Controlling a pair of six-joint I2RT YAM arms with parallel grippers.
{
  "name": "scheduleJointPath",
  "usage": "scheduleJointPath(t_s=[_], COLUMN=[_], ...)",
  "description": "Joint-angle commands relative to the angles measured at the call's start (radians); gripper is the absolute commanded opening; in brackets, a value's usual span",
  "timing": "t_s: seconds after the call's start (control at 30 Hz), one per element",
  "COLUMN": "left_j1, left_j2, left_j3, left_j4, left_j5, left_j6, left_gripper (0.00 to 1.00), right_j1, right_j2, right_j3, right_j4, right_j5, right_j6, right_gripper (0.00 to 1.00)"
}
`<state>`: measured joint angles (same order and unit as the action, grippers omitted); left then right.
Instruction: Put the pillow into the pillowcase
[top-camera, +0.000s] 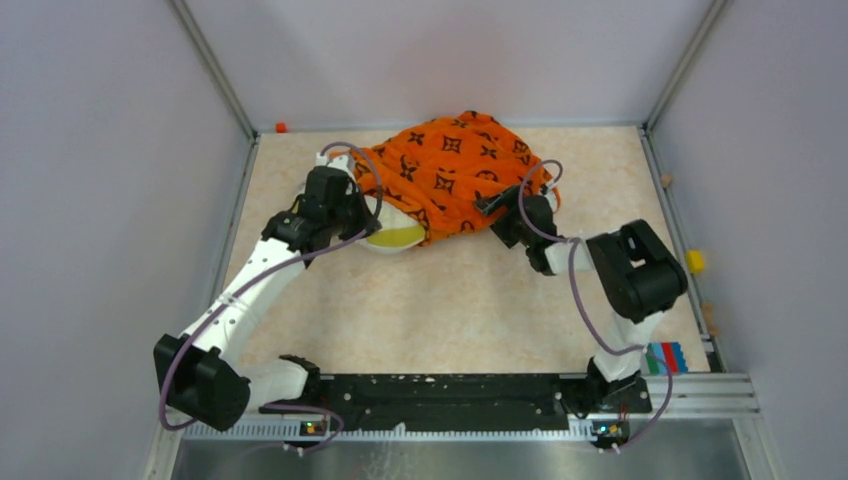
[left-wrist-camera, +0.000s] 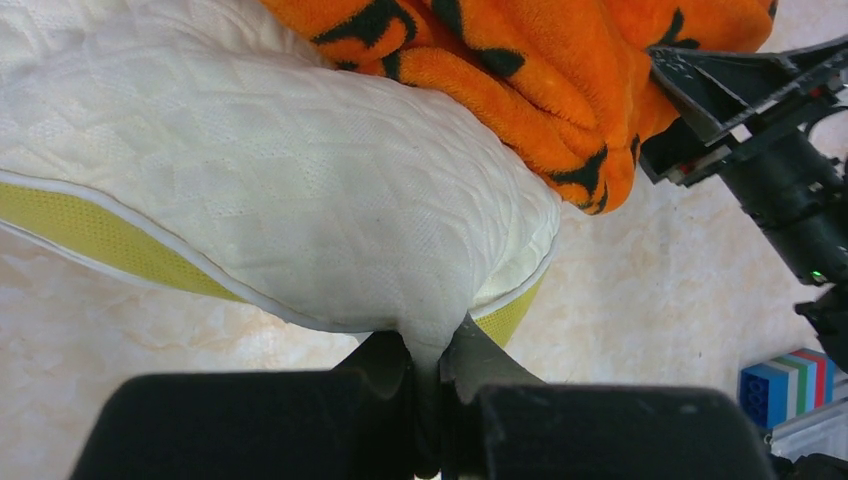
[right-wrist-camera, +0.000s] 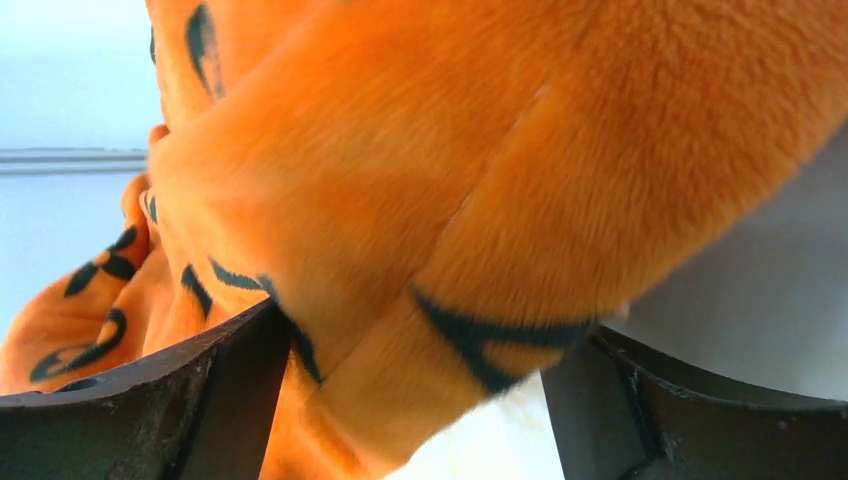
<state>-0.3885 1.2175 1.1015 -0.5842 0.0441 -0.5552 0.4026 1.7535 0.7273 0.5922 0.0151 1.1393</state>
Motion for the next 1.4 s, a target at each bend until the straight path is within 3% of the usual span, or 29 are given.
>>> scheduleJointPath(t_s=[0.0, 0.07, 0.1, 0.17, 0.2, 0.47, 0.57, 0.67, 0.77, 0.9, 1.0, 1.1, 1.13, 1.2, 1.27, 1.37], left_j1=[-0.005, -0.006, -0.006, -0.007, -0.007, -0.064, -0.106, -0.139, -0.141, -0.128, -0.046, 0.046, 0.069, 0.116, 0.176, 0.238], left_j2=[-0.028, -0.033, -0.037, -0.051, -0.061, -0.208, -0.284, -0.344, -0.340, -0.250, -0.101, 0.036, 0.076, 0.137, 0.166, 0.185], left_j3=[0.026, 0.031, 0.033, 0.039, 0.041, 0.049, 0.036, 0.040, 0.065, 0.074, 0.085, 0.142, 0.185, 0.264, 0.306, 0.313], left_j4=[0.063, 0.049, 0.042, 0.032, 0.029, -0.021, -0.054, -0.090, -0.101, -0.003, 0.103, 0.157, 0.129, 0.075, 0.057, 0.035], left_j5=[0.056, 0.062, 0.065, 0.086, 0.097, 0.182, 0.227, 0.278, 0.338, 0.418, 0.525, 0.520, 0.466, 0.368, 0.286, 0.230], left_j6=[-0.008, -0.002, 0.002, 0.012, 0.016, 0.030, -0.019, -0.105, -0.176, -0.235, -0.238, -0.191, -0.157, -0.074, -0.013, 0.054], left_gripper=[0.00, 0.00, 0.00, 0.00, 0.00, 0.00, 0.00, 0.01, 0.26, 0.62, 0.72, 0.95, 0.98, 0.99, 0.99, 0.99], right_j1=[-0.008, -0.008, -0.009, -0.010, -0.008, 0.065, 0.113, 0.191, 0.211, 0.173, 0.093, 0.067, 0.067, 0.067, 0.067, 0.067], right_j2=[0.140, 0.171, 0.173, 0.132, 0.085, -0.505, -0.648, -0.682, -0.577, -0.244, 0.041, 0.296, 0.376, 0.504, 0.535, 0.511], right_j3=[0.071, 0.081, 0.086, 0.093, 0.094, 0.207, 0.385, 0.574, 0.778, 1.049, 1.209, 1.459, 1.547, 1.701, 1.737, 1.699], right_j4=[0.273, 0.318, 0.324, 0.280, 0.228, -0.551, -0.891, -1.149, -1.325, -1.423, -1.390, -1.398, -1.424, -1.460, -1.438, -1.389], right_j5=[-0.005, -0.001, -0.001, 0.008, 0.023, 0.219, 0.275, 0.335, 0.319, 0.311, 0.207, 0.143, 0.133, 0.115, 0.096, 0.096], right_j6=[0.126, 0.139, 0.139, 0.117, 0.090, -0.257, -0.360, -0.424, -0.483, -0.574, -0.598, -0.632, -0.643, -0.658, -0.667, -0.671], right_gripper=[0.83, 0.70, 0.55, 0.01, 0.00, 0.00, 0.00, 0.00, 0.00, 0.00, 0.03, 0.41, 0.51, 0.61, 0.72, 0.75])
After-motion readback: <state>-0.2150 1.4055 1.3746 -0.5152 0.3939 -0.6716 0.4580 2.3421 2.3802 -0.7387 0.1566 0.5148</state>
